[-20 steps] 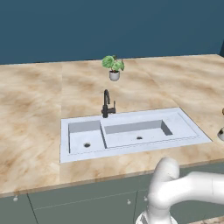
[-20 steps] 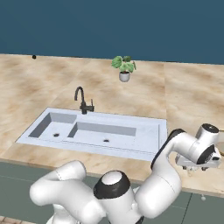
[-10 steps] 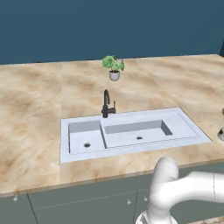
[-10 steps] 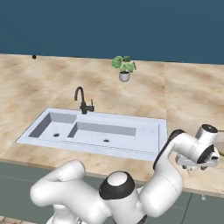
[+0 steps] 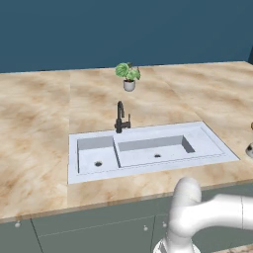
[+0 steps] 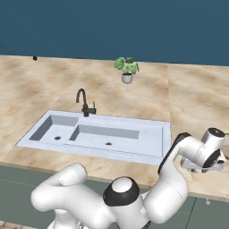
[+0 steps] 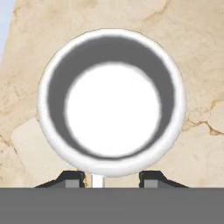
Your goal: Pick the mug and place it in the sink. Pick the bowl and place it in the open cabinet and then close the cabinet.
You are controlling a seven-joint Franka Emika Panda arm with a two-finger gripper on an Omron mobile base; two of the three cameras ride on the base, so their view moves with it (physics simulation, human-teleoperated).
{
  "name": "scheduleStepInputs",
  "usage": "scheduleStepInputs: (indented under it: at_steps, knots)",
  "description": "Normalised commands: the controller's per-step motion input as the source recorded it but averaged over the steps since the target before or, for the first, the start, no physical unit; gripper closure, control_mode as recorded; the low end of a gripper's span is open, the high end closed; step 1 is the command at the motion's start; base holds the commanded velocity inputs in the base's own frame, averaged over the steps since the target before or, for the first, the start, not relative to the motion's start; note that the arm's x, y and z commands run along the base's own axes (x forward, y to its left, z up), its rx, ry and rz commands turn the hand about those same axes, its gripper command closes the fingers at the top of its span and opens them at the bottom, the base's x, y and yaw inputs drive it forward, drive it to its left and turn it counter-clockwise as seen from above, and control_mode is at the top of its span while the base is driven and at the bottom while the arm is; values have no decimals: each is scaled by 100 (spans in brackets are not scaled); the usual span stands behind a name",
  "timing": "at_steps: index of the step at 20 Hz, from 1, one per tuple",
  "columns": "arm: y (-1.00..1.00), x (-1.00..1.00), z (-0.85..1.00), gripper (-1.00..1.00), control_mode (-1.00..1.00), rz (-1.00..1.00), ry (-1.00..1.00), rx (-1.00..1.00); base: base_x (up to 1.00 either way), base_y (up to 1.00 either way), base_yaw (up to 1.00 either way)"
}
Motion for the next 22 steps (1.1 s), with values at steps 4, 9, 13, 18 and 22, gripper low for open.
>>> scheduleStepInputs:
  at_steps: [4,9,13,18,22]
  knots:
    - [0,0,-1,100,-100,0,-9,0,0,0,0]
    - [11,-6,-2,100,-100,3,-4,-1,0,0,0]
    - [60,-18,0,100,-100,10,-1,-1,0,0,0]
    - [94,-15,35,100,-100,17,-5,-8,0,0,0]
    - [93,-1,73,100,-100,26,-2,-11,0,0,0]
